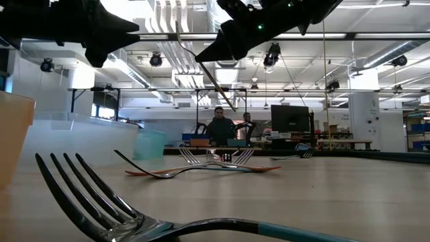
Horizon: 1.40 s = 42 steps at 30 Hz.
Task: Sort silverware by color (type)
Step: Put the gold fork into the transparent bin
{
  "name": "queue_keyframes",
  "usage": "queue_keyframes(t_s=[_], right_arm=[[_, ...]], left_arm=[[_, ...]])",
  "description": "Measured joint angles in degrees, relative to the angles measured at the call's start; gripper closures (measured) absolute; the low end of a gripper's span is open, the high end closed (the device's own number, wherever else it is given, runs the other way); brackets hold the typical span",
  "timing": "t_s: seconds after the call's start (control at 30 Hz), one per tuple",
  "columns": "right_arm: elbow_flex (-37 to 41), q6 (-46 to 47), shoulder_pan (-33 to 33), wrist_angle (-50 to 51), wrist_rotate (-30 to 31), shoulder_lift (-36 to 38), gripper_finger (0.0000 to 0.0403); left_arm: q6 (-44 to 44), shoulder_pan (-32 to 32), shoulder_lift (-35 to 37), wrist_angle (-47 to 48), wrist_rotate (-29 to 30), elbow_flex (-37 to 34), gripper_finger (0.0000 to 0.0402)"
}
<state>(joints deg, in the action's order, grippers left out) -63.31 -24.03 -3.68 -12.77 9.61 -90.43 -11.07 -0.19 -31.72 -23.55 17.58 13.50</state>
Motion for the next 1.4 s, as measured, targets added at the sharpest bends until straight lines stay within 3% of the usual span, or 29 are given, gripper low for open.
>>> queue_keyframes(t_s=[0.23, 0.37, 0.57, 0.7, 0.87, 1.03, 1.4], right_arm=[[0.00, -0.14, -0.66, -7.90, 2.02, -0.53, 0.0390], [0.02, -3.19, -0.73, -15.93, 7.25, -2.75, 0.0390], [-0.02, -8.94, -1.00, -35.06, 16.08, -9.44, 0.0390], [-1.15, -9.48, -1.25, -43.67, 17.62, -14.73, 0.0390], [-6.93, -9.07, -1.23, -44.20, 17.62, -20.27, 0.0390], [-12.97, -10.78, -1.20, -44.06, 17.62, -24.46, 0.0390], [-16.67, -11.04, 0.06, -43.58, 16.97, -25.20, 0.0390]], left_arm=[[5.18, 0.03, -4.26, -5.73, -0.17, 0.00, 0.0220], [9.45, 0.03, -5.80, -9.35, 0.20, 0.00, 0.0197], [10.60, 0.03, -9.71, -14.04, 5.66, 0.00, 0.0192], [12.24, 0.03, -13.43, -18.47, 8.83, 0.00, 0.0195], [15.84, 0.03, -18.48, -29.19, 9.49, 0.00, 0.0196], [16.43, 0.09, -21.77, -33.18, 16.00, -0.02, 0.0196], [19.85, 0.99, -25.70, -42.31, 17.10, -0.02, 0.0196]])
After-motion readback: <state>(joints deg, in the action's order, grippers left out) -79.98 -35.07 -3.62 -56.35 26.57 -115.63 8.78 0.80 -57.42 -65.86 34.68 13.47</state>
